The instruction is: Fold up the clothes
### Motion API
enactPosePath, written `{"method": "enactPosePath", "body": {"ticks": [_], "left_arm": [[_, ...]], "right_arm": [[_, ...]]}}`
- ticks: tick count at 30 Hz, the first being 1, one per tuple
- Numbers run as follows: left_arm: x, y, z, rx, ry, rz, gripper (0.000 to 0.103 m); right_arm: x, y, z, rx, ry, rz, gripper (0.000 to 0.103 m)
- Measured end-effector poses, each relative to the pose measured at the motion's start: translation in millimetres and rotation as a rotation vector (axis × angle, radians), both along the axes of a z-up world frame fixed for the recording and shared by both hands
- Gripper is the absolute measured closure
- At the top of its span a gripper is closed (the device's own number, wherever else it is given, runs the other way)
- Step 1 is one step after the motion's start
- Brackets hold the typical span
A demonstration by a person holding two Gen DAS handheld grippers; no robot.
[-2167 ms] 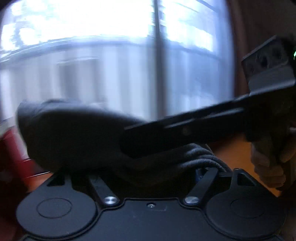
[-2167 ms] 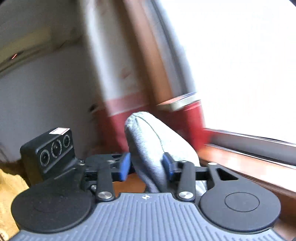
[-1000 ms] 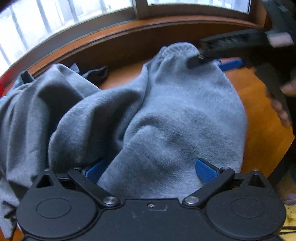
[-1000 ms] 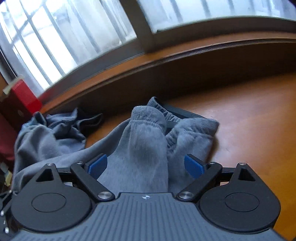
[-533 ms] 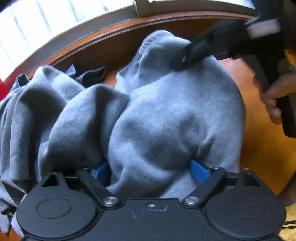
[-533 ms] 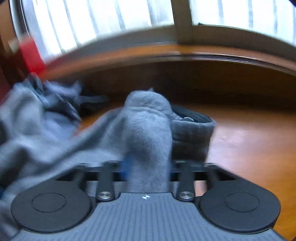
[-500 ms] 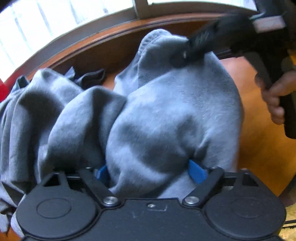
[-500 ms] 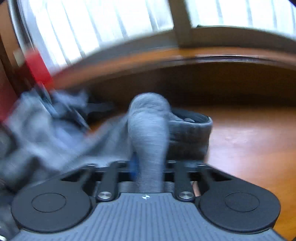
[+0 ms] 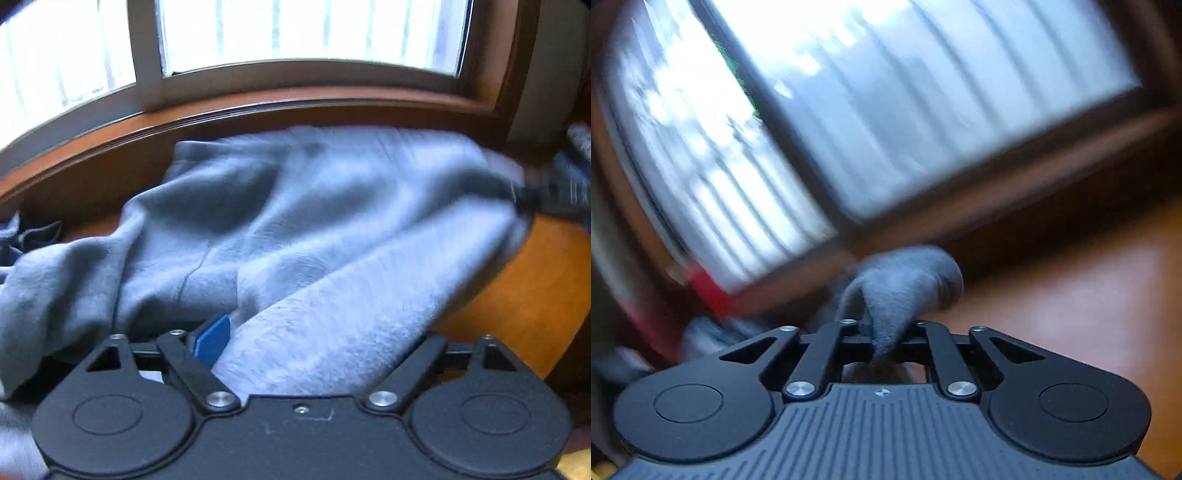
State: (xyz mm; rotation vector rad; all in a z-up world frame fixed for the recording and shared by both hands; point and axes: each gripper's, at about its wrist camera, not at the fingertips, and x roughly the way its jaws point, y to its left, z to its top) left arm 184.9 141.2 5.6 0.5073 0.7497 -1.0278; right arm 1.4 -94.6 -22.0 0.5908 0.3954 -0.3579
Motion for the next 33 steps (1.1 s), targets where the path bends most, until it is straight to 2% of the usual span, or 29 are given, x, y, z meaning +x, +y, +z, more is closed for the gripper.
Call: {"method": "enactPosePath", "body": {"ticks": [1,2,3,4,5,7,8,9,11,13,16,19,24,29,31,33], "left_arm": [[-2,1,-1,0.021,-0.015,0.021,0.018],[-1,4,-2,0.042,-0.028,0.049,0.018],[3,9,-2,0.058,-0.035,0.081,0.017],[10,16,-2,0.069,-0.040,0.117,0.017],[16,24,0,0.074,-0.043,0.153,0.016],[29,43,6,0.074,-0.051,0.219,0.013],[38,51,9,0.075,-0.061,0.251,0.009],[47,58,12,0.078,-0.073,0.285,0.009],[64,73,18,0.081,-0.099,0.352,0.009],[79,91,27,0.076,-0.129,0.411,0.009],[100,121,37,0.069,-0.172,0.497,0.007],[123,150,35,0.081,-0.171,0.591,0.004],[174,195,26,0.054,-0.110,0.809,0.004],[225,231,16,0.002,0.018,0.941,0.003],[234,236,10,-0.005,0.077,0.947,0.004],[234,237,11,-0.060,0.161,0.884,0.004]], "right_arm": [[-6,-2,-8,-0.001,0.083,-0.002,0.073],[-11,-4,-15,-0.001,0.155,-0.002,0.062],[-14,-6,-17,0.007,0.182,0.002,0.057],[-17,-8,-18,0.016,0.200,0.007,0.057],[-17,-10,-15,0.015,0.195,0.007,0.056],[-13,-13,-1,-0.018,0.157,0.002,0.043],[-7,-14,6,-0.040,0.140,0.008,0.026],[0,-14,13,-0.071,0.123,0.023,0.018],[20,-9,20,-0.138,0.100,0.065,0.018],[56,-1,22,-0.179,0.118,0.116,0.017],[113,2,13,-0.198,0.180,0.209,0.017],[165,-3,-1,-0.194,0.233,0.256,0.017],[238,-14,-25,-0.170,0.334,0.271,0.017],[265,-1,-38,-0.254,0.386,0.290,0.016],[270,9,-41,-0.299,0.402,0.280,0.014],[264,13,-36,-0.285,0.387,0.255,0.016]]}}
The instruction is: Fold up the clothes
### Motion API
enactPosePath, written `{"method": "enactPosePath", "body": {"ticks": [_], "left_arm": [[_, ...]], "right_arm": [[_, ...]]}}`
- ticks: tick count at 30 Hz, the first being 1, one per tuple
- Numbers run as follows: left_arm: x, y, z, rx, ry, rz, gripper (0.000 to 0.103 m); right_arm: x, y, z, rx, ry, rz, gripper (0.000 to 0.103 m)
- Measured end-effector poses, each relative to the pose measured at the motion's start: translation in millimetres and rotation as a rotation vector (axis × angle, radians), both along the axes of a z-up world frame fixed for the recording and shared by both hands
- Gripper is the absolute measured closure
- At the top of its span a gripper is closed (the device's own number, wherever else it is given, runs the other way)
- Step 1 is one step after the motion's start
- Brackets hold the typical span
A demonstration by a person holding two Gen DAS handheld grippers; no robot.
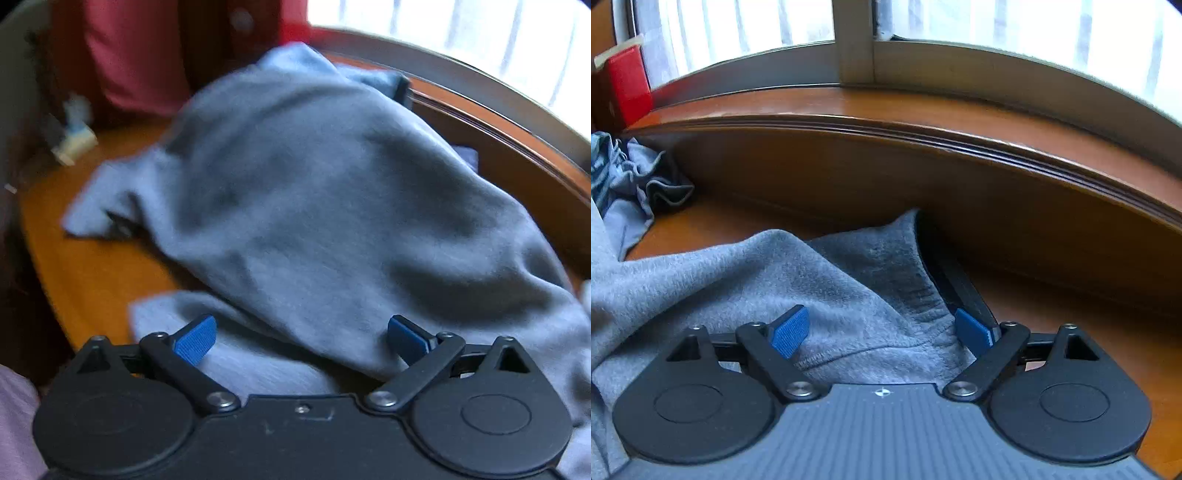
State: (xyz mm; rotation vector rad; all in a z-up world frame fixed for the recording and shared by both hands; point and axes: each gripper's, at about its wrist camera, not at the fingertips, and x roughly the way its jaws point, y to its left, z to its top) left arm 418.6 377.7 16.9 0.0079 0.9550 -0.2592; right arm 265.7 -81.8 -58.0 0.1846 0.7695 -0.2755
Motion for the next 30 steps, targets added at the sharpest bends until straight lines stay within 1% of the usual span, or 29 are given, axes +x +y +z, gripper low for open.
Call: {"method": "enactPosePath", "body": {"ticks": [2,3,4,5,6,9,10,12,14,16,19,20,21,22,23,24,26,27,28,29,30], "left_arm": [[-11,-4,5,-0.057,0.008,-0.081,0.004],[-17,-6,8,-0.059,-0.003,-0.116,0.004],[-23,-10,12,-0.046,-0.019,-0.146,0.004],[-30,-13,16,-0.035,-0.037,-0.181,0.004],[-37,-16,19,-0.026,-0.056,-0.220,0.004],[-56,-23,28,-0.003,-0.115,-0.313,0.004],[-62,-25,31,0.004,-0.135,-0.343,0.004],[-72,-28,32,0.003,-0.150,-0.385,0.004],[-76,-28,29,0.003,-0.154,-0.410,0.004],[-81,-29,25,0.019,-0.168,-0.436,0.004],[-85,-36,16,0.051,-0.196,-0.469,0.004],[-86,-40,14,0.071,-0.212,-0.478,0.004],[-87,-46,12,0.098,-0.233,-0.486,0.004],[-89,-52,12,0.125,-0.265,-0.483,0.004],[-90,-58,12,0.152,-0.304,-0.473,0.003],[-92,-64,12,0.179,-0.344,-0.462,0.003],[-91,-77,12,0.223,-0.426,-0.417,0.002],[-88,-83,10,0.242,-0.456,-0.407,0.002],[-83,-89,6,0.261,-0.478,-0.407,0.003],[-78,-95,2,0.271,-0.486,-0.421,0.010],[-72,-101,-2,0.274,-0.485,-0.444,0.033]], "right_arm": [[-11,1,11,0.054,-0.040,-0.048,0.016],[-19,4,21,0.099,-0.081,-0.047,0.016],[-27,9,31,0.133,-0.116,-0.015,0.016],[-34,17,41,0.146,-0.140,0.044,0.016],[-39,28,53,0.136,-0.156,0.126,0.015],[-47,70,78,0.050,-0.157,0.403,0.012],[-49,86,83,0.008,-0.149,0.510,0.011],[-51,119,87,-0.093,-0.144,0.696,0.010],[-49,146,82,-0.195,-0.143,0.821,0.010],[-37,169,71,-0.260,-0.116,0.903,0.010],[-15,193,48,-0.340,-0.095,0.942,0.011],[-11,196,40,-0.368,-0.095,0.921,0.018],[-5,195,38,-0.336,-0.093,0.890,0.040],[1,193,37,-0.292,-0.092,0.858,0.055],[2,188,42,-0.218,-0.117,0.818,0.070],[2,182,49,-0.138,-0.148,0.775,0.072],[-7,178,64,-0.070,-0.254,0.712,0.073],[-15,174,74,-0.037,-0.296,0.700,0.073],[-22,171,81,-0.018,-0.317,0.707,0.073],[-30,170,87,-0.002,-0.335,0.719,0.073],[-37,168,93,0.013,-0.352,0.730,0.072]]}}
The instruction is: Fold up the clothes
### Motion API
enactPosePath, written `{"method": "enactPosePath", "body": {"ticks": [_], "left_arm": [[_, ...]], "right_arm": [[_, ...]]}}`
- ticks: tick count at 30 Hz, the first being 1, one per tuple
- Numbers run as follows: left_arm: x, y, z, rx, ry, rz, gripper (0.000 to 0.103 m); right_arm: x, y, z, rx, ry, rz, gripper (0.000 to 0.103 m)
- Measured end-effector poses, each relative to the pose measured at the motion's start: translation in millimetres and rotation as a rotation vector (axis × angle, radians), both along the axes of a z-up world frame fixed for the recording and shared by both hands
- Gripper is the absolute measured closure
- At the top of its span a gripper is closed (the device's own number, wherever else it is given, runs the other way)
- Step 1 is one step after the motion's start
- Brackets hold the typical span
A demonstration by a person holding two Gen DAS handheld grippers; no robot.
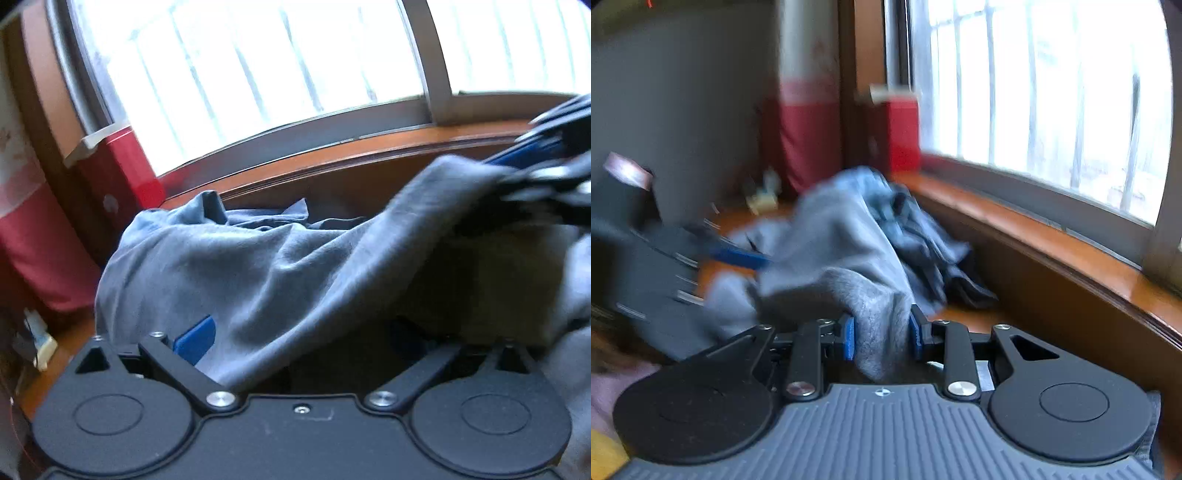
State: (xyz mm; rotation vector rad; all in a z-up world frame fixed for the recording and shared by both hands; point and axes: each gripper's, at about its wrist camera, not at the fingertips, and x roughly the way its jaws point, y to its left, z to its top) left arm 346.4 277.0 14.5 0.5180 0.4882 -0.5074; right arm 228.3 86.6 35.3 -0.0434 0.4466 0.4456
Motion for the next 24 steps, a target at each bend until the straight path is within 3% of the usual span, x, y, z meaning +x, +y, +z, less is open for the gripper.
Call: {"method": "enactPosePath", "body": {"ticks": [2,3,4,6,10,11,13,18,19,20,22,24], "left_arm": [[9,-13,-9,0.033,0.052,-0.039,0.064],[12,-16,-11,0.037,0.072,-0.048,0.073],[13,-17,-11,0.028,0.082,-0.052,0.073],[16,-19,-11,0.012,0.102,-0.061,0.073],[28,-5,-2,-0.132,0.185,-0.031,0.074],[32,-2,-1,-0.166,0.198,-0.019,0.079],[36,3,2,-0.219,0.211,-0.005,0.084],[36,2,17,-0.281,0.160,0.016,0.090],[35,1,21,-0.298,0.152,0.019,0.090],[33,0,26,-0.315,0.142,0.023,0.093],[31,-2,38,-0.350,0.117,0.026,0.093],[23,-5,53,-0.368,0.076,0.016,0.093]], "right_arm": [[-11,-2,5,-0.021,0.015,0.016,0.067],[-14,-11,6,-0.023,0.017,-0.020,0.056],[-18,-21,6,-0.024,0.016,-0.063,0.049],[-20,-49,2,-0.027,0.026,-0.188,0.012],[1,-125,-25,-0.051,0.125,-0.529,0.008],[9,-143,-34,-0.057,0.156,-0.591,0.010],[21,-164,-53,-0.055,0.201,-0.608,0.012],[60,-158,-96,-0.230,0.268,-0.571,0.018],[59,-156,-98,-0.214,0.228,-0.576,0.019],[58,-157,-99,-0.191,0.208,-0.585,0.029],[56,-156,-102,-0.157,0.182,-0.623,0.073],[45,-153,-102,-0.138,0.153,-0.712,0.078]]}}
